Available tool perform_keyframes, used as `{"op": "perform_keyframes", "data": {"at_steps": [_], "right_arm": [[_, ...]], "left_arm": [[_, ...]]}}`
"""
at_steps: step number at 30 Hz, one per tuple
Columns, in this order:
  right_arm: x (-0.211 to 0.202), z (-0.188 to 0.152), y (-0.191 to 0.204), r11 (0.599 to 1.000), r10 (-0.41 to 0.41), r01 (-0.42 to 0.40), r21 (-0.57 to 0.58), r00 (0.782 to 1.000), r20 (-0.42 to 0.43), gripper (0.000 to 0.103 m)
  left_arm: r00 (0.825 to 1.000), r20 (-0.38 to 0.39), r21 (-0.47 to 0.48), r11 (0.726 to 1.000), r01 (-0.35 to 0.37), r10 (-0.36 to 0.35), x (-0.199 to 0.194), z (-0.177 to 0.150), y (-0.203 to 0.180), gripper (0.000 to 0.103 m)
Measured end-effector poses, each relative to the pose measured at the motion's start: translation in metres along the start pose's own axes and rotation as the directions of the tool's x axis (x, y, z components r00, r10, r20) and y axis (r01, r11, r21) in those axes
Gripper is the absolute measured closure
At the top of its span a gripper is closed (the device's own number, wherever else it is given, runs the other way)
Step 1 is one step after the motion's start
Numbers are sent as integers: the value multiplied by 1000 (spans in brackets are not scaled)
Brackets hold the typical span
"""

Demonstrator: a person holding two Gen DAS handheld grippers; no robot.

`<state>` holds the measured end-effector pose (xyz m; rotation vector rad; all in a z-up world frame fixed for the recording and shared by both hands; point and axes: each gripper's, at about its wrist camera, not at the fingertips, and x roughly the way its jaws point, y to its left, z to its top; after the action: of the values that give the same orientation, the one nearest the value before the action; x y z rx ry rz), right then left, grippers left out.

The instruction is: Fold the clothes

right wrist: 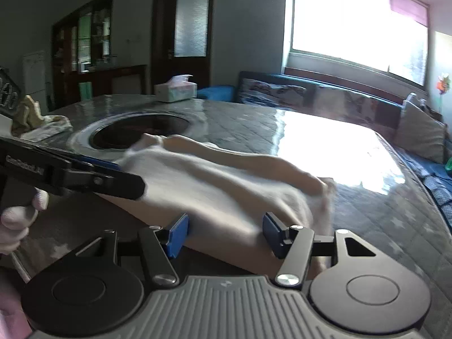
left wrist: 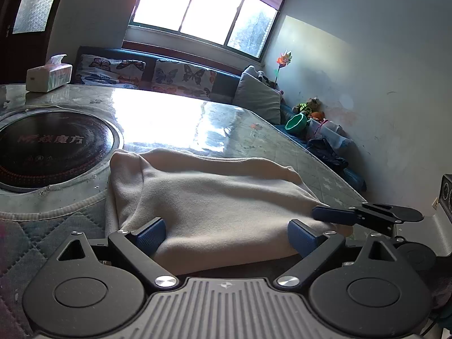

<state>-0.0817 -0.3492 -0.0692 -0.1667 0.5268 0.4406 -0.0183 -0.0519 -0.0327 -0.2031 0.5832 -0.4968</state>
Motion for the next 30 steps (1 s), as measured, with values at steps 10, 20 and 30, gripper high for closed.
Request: {"op": "perform_keyframes", "data": {"at_steps": [10, 20, 30], "right_arm": [[-3, -8, -4, 1000, 10, -11, 28, 1000, 13, 32], [-11, 1, 7, 998, 45, -44, -44, 999, 19, 12], [-14, 21, -3, 996, -52, 56, -72, 996, 66, 0]], "left_arm": [[1000, -20, 11, 1000, -6, 6, 6, 4, -5, 0], [998, -19, 42, 998, -55, 56, 3, 11, -16, 0], [989, -2, 57, 987, -151, 151, 2, 23, -10, 0]]}}
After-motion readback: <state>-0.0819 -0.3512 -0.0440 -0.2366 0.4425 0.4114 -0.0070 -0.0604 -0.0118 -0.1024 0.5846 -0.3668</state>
